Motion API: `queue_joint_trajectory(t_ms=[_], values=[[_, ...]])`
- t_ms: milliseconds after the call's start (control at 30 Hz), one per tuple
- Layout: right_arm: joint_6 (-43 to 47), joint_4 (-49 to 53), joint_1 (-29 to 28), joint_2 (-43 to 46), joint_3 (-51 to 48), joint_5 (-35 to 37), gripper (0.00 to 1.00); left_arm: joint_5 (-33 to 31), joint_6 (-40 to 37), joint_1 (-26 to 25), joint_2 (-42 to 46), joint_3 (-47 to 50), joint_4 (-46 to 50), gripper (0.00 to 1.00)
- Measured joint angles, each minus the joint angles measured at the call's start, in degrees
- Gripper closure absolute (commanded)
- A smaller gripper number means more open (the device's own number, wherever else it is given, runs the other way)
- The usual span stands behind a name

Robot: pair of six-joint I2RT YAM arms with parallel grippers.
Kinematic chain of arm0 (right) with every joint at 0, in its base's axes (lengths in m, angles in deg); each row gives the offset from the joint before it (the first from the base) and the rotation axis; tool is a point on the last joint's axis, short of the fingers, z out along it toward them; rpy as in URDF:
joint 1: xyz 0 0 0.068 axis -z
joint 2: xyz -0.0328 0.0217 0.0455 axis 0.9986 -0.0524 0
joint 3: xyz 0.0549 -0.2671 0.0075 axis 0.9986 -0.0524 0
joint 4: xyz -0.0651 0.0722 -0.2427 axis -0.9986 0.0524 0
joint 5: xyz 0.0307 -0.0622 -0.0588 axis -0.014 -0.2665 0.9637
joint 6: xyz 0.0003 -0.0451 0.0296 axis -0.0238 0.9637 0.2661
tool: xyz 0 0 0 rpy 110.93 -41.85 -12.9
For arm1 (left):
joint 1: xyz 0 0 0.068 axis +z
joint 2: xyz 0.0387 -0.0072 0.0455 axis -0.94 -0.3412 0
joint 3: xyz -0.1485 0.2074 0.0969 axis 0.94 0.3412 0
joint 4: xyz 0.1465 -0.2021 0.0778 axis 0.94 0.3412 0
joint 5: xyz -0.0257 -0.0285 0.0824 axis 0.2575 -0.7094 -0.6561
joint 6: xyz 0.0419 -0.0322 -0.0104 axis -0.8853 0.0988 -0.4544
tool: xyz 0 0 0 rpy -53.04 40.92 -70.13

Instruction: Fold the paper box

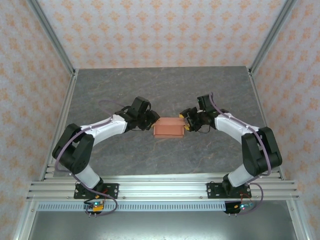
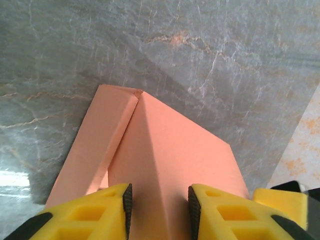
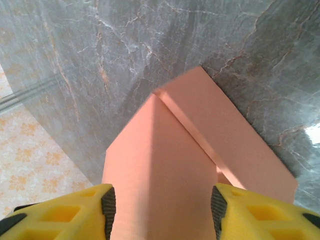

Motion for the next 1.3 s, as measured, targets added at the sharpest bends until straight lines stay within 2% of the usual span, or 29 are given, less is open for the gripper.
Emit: queue_joint_trajectory(t_ms=[200,400,567,800,967,1067,1300], values=[[10.6,13.2,-0.2,4.4,3.3,7.5,0.32,-5.0,-10.3,-0.2,4.7,1.4,5.9,0.53],[20.2,20.8,-0.2,6.3,6.7,10.7,0.3,-6.6,-16.1,-0.3,7.3,3.5,7.4,0.53],[25.6,23.1,-1.0,6.5,8.8,10.0,0.24,-7.2,-18.9,-0.3,7.4,5.0,8.3,0.51],[36.1,25.9,-7.5,0.5,18.7,11.8,0.23,-9.1,-25.8,-0.3,8.3,5.1,9.4,0.5],[40.6,25.7,-9.5,-5.4,16.8,14.8,0.24,-9.8,-29.7,-0.3,7.2,5.4,10.7,0.48],[42.2,25.4,-9.6,-8.4,13.7,15.4,0.26,-10.8,-30.8,-0.3,7.7,6.1,11.6,0.42],[42.8,24.1,-9.7,-10.2,12.0,16.2,0.26,-12.1,-35.3,-0.3,13.9,2.8,16.8,0.33]])
